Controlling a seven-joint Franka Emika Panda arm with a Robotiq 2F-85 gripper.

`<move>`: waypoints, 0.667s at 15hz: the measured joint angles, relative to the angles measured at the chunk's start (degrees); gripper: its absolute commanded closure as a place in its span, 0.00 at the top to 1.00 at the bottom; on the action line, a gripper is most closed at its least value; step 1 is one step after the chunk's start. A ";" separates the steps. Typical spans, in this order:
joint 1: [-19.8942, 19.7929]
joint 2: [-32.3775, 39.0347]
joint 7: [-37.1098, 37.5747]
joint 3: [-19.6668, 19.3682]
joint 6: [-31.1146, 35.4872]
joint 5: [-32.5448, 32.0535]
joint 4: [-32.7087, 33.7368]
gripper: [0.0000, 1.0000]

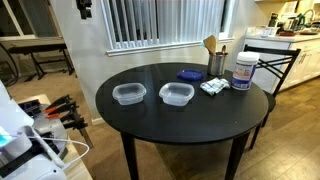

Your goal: Put the bowl into the other bowl

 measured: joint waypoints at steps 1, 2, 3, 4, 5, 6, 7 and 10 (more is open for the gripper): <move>0.00 0.00 0.00 0.00 0.00 0.00 0.00 1.00; 0.02 0.00 0.00 -0.03 0.00 0.00 0.00 1.00; 0.02 0.00 0.00 -0.10 0.00 0.00 0.00 1.00; 0.02 0.00 0.00 -0.28 0.05 0.00 0.00 1.00; 0.02 0.00 0.00 -0.59 0.16 0.00 -0.01 1.00; -0.01 0.00 0.00 -1.13 0.52 0.00 -0.03 1.00; -0.09 0.00 0.00 -1.94 0.94 0.00 -0.06 1.00; -0.67 0.14 -0.01 -5.31 1.27 0.04 -0.25 1.00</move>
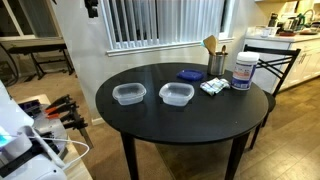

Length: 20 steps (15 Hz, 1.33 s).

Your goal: Put the bowl into the other bowl

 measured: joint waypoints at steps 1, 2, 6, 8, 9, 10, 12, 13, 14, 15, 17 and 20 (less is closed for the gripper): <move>-0.31 0.25 -0.03 -1.01 0.03 0.01 -0.09 1.00; -0.49 0.68 -0.05 -1.87 0.20 0.03 -0.18 1.00; -0.81 3.75 -0.05 -2.91 4.92 0.06 -1.07 1.00; -0.80 6.24 -0.05 -2.88 8.32 0.06 -1.24 1.00; -0.80 7.73 -0.05 -2.89 9.86 0.06 -1.17 1.00; -0.81 9.36 -0.05 -2.92 11.28 0.03 -1.01 1.00; -0.81 12.82 -0.04 -3.06 13.75 -0.03 -0.27 1.00; -0.81 14.64 -0.04 -3.22 14.66 -0.04 0.40 1.00; -0.81 16.39 -0.04 -3.46 15.39 -0.04 1.16 1.00; -0.81 18.04 -0.03 -3.76 15.78 -0.05 2.03 1.00; -0.81 21.02 -0.03 -4.54 15.90 -0.04 3.90 1.00; -0.81 24.59 -0.03 -5.65 15.91 -0.04 6.42 1.00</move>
